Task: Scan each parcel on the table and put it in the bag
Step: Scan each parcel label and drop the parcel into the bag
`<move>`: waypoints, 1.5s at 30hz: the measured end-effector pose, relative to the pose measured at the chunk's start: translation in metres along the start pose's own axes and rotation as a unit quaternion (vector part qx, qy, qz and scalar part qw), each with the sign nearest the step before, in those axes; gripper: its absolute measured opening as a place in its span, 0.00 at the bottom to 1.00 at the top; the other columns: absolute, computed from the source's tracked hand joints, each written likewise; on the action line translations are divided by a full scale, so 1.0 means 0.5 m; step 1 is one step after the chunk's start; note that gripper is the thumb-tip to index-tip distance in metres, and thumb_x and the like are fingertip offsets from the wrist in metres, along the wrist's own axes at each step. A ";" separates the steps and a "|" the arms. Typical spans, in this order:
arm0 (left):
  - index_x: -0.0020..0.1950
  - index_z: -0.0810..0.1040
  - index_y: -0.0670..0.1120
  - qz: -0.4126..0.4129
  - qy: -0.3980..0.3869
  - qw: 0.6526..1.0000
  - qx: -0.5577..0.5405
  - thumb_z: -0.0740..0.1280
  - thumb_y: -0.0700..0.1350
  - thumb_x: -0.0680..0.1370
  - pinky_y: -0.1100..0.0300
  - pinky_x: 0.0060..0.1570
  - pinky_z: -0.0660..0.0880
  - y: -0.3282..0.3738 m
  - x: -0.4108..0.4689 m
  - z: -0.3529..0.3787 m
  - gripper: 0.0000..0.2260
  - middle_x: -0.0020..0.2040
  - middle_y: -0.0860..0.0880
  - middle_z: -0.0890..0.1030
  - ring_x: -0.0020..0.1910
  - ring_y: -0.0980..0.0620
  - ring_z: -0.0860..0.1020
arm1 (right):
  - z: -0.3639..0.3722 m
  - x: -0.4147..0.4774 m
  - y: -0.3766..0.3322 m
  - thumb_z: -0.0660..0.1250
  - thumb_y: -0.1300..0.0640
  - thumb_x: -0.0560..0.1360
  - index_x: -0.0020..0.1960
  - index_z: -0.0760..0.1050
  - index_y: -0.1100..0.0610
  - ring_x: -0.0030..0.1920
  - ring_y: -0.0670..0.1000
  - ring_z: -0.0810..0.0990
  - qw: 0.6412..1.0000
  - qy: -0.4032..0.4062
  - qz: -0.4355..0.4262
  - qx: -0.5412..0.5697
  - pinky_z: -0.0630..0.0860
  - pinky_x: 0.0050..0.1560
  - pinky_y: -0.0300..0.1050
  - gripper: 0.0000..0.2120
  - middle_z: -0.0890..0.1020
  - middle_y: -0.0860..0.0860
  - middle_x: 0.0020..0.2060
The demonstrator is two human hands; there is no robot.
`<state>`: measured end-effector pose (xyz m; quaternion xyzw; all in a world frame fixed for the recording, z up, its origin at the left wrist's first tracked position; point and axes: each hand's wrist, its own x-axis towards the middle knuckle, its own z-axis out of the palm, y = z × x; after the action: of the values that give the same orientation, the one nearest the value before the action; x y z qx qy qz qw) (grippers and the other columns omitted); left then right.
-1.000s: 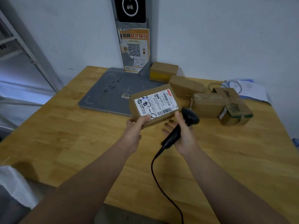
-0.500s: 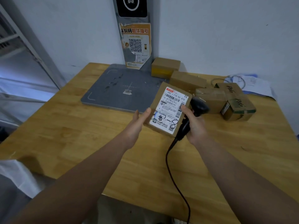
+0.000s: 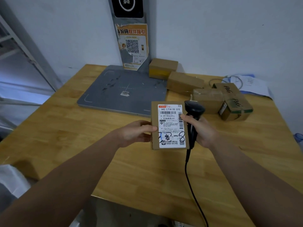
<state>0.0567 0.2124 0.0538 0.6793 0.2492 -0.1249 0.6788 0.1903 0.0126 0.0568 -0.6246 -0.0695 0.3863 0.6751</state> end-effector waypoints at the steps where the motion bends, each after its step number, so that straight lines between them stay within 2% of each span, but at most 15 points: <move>1: 0.70 0.67 0.41 -0.003 0.023 1.000 0.005 0.73 0.47 0.74 0.59 0.54 0.77 -0.002 0.008 0.003 0.28 0.61 0.45 0.80 0.58 0.47 0.80 | -0.001 0.003 0.001 0.71 0.53 0.74 0.60 0.75 0.57 0.53 0.59 0.83 1.000 0.020 0.020 -0.012 0.77 0.59 0.57 0.17 0.84 0.57 0.52; 3: 0.73 0.63 0.41 -0.011 0.070 0.997 0.017 0.75 0.48 0.72 0.58 0.55 0.77 -0.014 0.027 0.010 0.34 0.62 0.45 0.78 0.58 0.48 0.79 | -0.001 0.005 0.003 0.72 0.49 0.73 0.59 0.73 0.54 0.51 0.57 0.81 0.992 0.058 0.064 -0.087 0.76 0.59 0.56 0.18 0.82 0.55 0.49; 5: 0.74 0.60 0.43 -0.010 0.121 0.993 0.016 0.76 0.48 0.71 0.57 0.56 0.76 -0.029 0.041 0.022 0.37 0.63 0.45 0.76 0.59 0.48 0.77 | 0.000 -0.003 0.006 0.71 0.54 0.74 0.55 0.72 0.54 0.43 0.53 0.78 0.983 0.071 0.075 -0.155 0.76 0.49 0.51 0.12 0.78 0.53 0.41; 7: 0.76 0.58 0.44 0.002 0.157 0.988 0.007 0.76 0.48 0.70 0.56 0.57 0.76 -0.048 0.050 0.032 0.40 0.63 0.44 0.75 0.59 0.48 0.77 | -0.002 -0.018 0.008 0.68 0.60 0.73 0.45 0.72 0.56 0.33 0.52 0.72 0.981 0.076 0.061 -0.171 0.71 0.37 0.48 0.05 0.74 0.54 0.33; 10: 0.77 0.56 0.49 0.036 0.182 0.983 -0.002 0.77 0.47 0.70 0.53 0.58 0.75 -0.074 0.056 0.039 0.42 0.59 0.45 0.76 0.58 0.47 0.76 | 0.002 -0.048 0.016 0.66 0.64 0.72 0.37 0.70 0.59 0.26 0.52 0.70 0.986 0.073 -0.003 -0.151 0.68 0.30 0.46 0.07 0.72 0.54 0.26; 14: 0.78 0.54 0.56 0.068 0.192 0.979 0.009 0.77 0.46 0.70 0.57 0.51 0.75 -0.101 0.061 0.042 0.44 0.61 0.46 0.74 0.58 0.51 0.74 | 0.015 -0.083 0.037 0.69 0.61 0.74 0.40 0.75 0.61 0.29 0.53 0.76 0.980 0.100 -0.083 -0.149 0.76 0.31 0.46 0.06 0.77 0.56 0.28; 17: 0.78 0.54 0.58 0.081 0.214 0.973 0.004 0.77 0.46 0.71 0.63 0.46 0.74 -0.114 0.065 0.044 0.43 0.62 0.47 0.74 0.57 0.54 0.74 | 0.018 -0.092 0.061 0.69 0.53 0.76 0.41 0.76 0.59 0.27 0.52 0.78 0.971 0.111 -0.072 -0.200 0.77 0.31 0.45 0.10 0.78 0.55 0.28; 21: 0.77 0.55 0.58 0.099 0.240 0.966 -0.005 0.76 0.44 0.72 0.69 0.40 0.70 -0.117 0.068 0.053 0.41 0.60 0.49 0.74 0.59 0.53 0.72 | 0.018 -0.092 0.087 0.68 0.51 0.75 0.38 0.76 0.59 0.26 0.53 0.77 0.962 0.127 -0.045 -0.237 0.77 0.30 0.46 0.12 0.78 0.55 0.26; 30: 0.78 0.54 0.58 0.095 0.255 0.962 -0.008 0.75 0.44 0.72 0.68 0.40 0.71 -0.121 0.072 0.050 0.42 0.64 0.47 0.74 0.63 0.51 0.72 | 0.026 -0.107 0.077 0.68 0.52 0.76 0.34 0.75 0.60 0.25 0.52 0.76 0.964 0.150 -0.056 -0.213 0.75 0.27 0.43 0.15 0.76 0.55 0.26; 42: 0.78 0.53 0.57 0.102 0.253 0.962 -0.014 0.74 0.42 0.73 0.69 0.40 0.71 -0.118 0.073 0.047 0.42 0.59 0.49 0.74 0.59 0.53 0.72 | 0.028 -0.105 0.042 0.68 0.51 0.75 0.39 0.77 0.58 0.25 0.49 0.77 0.952 0.135 -0.049 -0.272 0.76 0.26 0.39 0.11 0.78 0.54 0.28; 45: 0.78 0.52 0.57 0.100 0.251 0.963 -0.013 0.74 0.43 0.73 0.69 0.40 0.71 -0.118 0.076 0.046 0.42 0.61 0.49 0.73 0.60 0.53 0.72 | 0.026 -0.104 0.036 0.68 0.50 0.75 0.40 0.77 0.58 0.26 0.50 0.78 0.952 0.132 -0.051 -0.271 0.77 0.28 0.41 0.11 0.79 0.54 0.29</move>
<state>0.0627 0.1934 -0.0173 0.7013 0.3442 0.1217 0.6123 0.1389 -0.0102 0.0636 -0.8249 -0.1131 0.2324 0.5026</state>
